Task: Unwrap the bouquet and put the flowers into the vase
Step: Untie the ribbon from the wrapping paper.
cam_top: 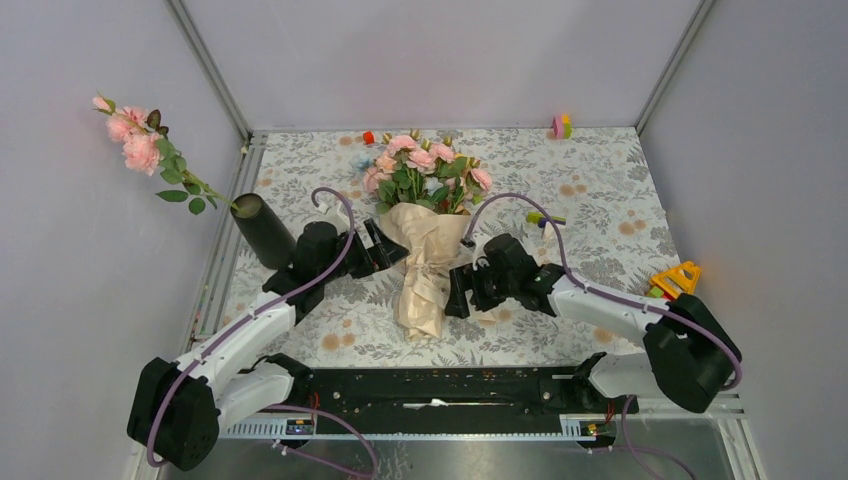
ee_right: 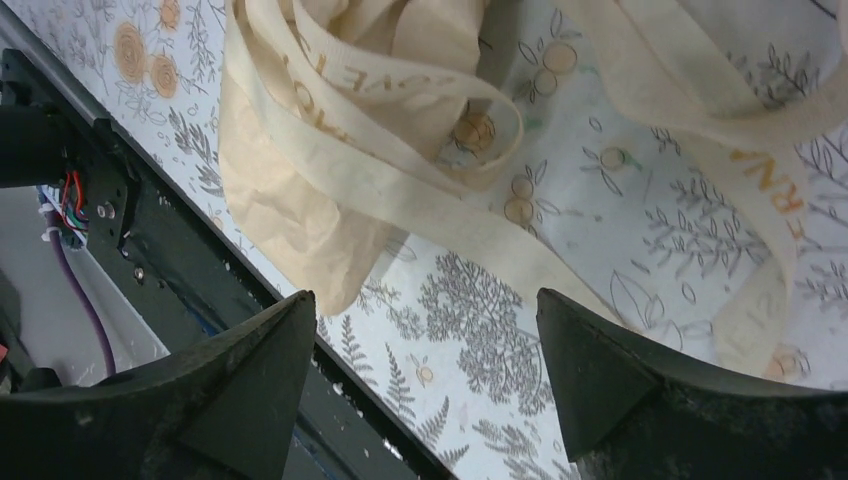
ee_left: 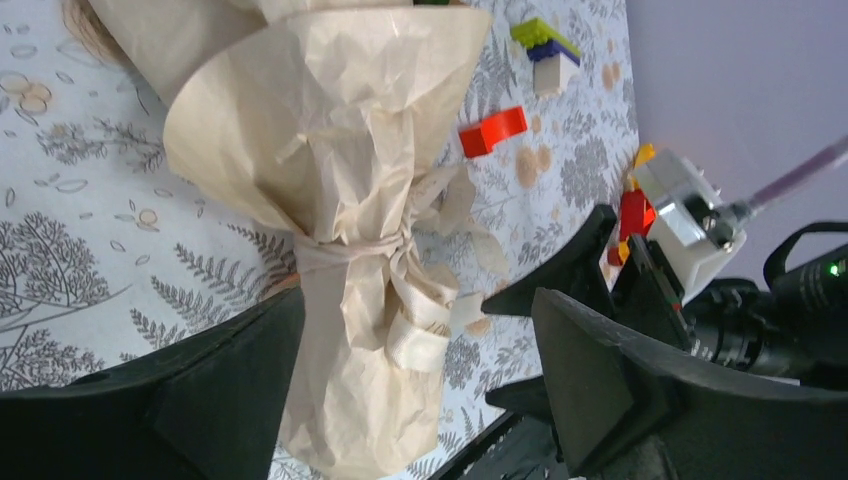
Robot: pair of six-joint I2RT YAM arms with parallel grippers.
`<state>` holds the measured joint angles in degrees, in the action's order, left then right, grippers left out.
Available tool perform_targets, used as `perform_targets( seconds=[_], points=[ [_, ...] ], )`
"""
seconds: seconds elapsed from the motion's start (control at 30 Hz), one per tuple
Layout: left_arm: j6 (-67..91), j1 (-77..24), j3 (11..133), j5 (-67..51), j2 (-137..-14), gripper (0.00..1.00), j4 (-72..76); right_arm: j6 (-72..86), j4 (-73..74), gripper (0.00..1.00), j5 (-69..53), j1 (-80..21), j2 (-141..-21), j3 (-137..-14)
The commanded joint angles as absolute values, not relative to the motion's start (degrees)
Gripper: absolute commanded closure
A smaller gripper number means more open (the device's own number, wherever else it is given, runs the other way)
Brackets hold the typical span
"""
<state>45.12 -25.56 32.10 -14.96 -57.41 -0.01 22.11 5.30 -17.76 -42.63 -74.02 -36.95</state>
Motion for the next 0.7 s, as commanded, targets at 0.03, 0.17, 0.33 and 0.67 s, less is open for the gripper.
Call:
perform_targets(
  seconds=[0.03, 0.17, 0.33, 0.67],
  points=[
    [46.93, -25.32, 30.47, -18.97, -56.02, 0.2, 1.85, 19.78, -4.18, 0.15, -20.03, -42.29, -79.4, -38.84],
    [46.59, -25.36, 30.82, -18.86, -57.05, 0.28, 1.03, 18.35, -3.57, 0.2, -20.96, -42.24, -84.02, -42.4],
    [46.79, -25.32, 30.51, -19.08, -58.36, 0.32, 1.07, 18.18, -6.41, 0.25, -23.54, -42.14, -87.58, -42.59],
    [46.56, -25.32, 30.18, -19.46, -60.45, 0.43, 1.55, 21.0, -7.93, 0.47, -29.39, -42.22, -88.3, -41.34]
  ],
)
